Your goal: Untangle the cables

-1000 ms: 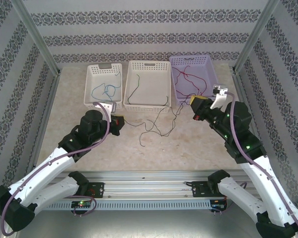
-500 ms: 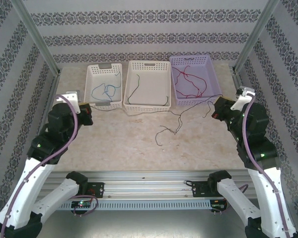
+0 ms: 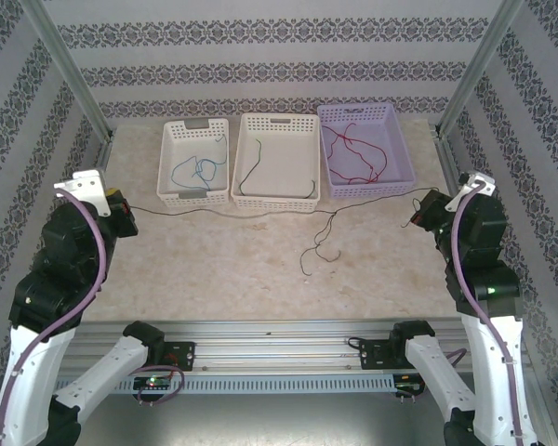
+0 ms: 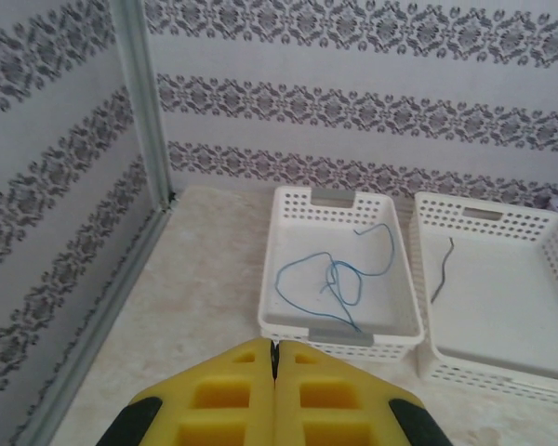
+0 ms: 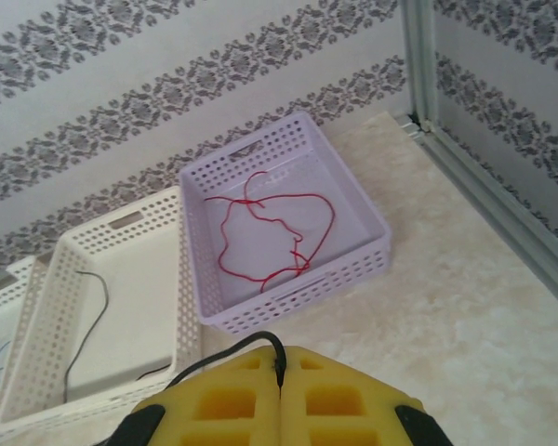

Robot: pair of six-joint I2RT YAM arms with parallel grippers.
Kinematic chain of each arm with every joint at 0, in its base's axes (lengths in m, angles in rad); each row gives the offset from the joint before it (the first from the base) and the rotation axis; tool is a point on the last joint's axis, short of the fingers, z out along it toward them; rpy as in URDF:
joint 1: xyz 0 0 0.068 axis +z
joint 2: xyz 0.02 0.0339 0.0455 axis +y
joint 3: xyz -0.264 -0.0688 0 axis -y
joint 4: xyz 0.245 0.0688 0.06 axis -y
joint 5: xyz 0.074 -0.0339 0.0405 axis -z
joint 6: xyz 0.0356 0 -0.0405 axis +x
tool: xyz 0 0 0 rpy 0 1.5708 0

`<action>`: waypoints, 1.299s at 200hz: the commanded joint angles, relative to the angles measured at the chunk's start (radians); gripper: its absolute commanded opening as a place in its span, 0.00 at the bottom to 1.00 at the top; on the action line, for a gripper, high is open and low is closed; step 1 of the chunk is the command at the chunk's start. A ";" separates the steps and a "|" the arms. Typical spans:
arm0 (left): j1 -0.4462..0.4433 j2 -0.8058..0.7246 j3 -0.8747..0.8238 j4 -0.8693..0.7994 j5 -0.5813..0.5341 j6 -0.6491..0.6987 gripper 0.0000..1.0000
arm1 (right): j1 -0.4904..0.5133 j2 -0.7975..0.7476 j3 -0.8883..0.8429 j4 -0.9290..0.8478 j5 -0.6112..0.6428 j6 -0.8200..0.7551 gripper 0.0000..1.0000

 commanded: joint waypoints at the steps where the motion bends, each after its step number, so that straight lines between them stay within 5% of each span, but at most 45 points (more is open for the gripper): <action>1: 0.012 0.006 0.035 -0.067 -0.091 0.062 0.00 | -0.012 0.006 -0.029 -0.018 0.065 -0.019 0.00; 38: 0.011 0.009 0.011 -0.067 -0.101 0.071 0.00 | -0.037 0.009 -0.052 -0.015 0.071 -0.004 0.00; 110: 0.002 0.110 -0.208 0.035 0.463 -0.191 0.00 | -0.039 0.064 -0.112 0.136 -0.333 0.073 0.00; 179: -0.208 0.228 -0.360 0.221 0.554 -0.271 0.67 | 0.013 0.115 -0.194 0.353 -0.613 0.148 0.00; 204: -0.284 0.308 -0.363 0.239 0.548 -0.268 0.80 | 0.032 0.143 -0.204 0.419 -0.679 0.179 0.00; 260: -0.454 0.493 -0.385 0.404 0.573 -0.283 0.91 | 0.187 0.205 -0.199 0.551 -0.819 0.189 0.00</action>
